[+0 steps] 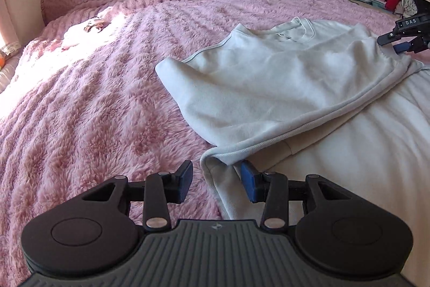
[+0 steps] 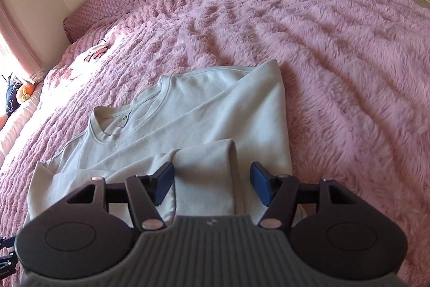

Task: Fold small clothes
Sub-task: 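Grasp the sweatshirt hem with the left gripper while the right gripper grasps it too, then fold the hem up toward the collar with both grippers and release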

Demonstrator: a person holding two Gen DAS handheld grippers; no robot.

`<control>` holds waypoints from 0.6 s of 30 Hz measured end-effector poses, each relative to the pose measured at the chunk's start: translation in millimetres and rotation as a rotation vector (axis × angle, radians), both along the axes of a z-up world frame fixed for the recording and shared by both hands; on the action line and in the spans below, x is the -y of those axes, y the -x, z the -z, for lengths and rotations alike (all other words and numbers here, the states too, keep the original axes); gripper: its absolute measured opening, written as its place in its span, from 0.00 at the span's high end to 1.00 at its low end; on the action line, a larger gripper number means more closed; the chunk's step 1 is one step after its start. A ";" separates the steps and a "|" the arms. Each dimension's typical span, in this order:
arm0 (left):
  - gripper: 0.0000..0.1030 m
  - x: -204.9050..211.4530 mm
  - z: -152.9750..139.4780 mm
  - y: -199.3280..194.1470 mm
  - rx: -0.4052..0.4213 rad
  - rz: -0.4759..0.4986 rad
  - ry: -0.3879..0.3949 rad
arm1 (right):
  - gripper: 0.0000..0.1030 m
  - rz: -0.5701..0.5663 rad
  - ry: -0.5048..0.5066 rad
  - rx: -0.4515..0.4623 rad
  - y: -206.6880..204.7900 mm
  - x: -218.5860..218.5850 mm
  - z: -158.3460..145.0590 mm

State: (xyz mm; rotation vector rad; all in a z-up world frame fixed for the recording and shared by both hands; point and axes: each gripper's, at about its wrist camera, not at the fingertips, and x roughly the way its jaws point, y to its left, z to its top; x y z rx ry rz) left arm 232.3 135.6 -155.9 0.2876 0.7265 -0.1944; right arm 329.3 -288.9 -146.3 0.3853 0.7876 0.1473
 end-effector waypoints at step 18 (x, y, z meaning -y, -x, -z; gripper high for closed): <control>0.96 13.6 14.4 -13.7 0.043 0.131 -0.175 | 0.97 -0.039 0.059 -0.011 0.5 -8.2 -3.1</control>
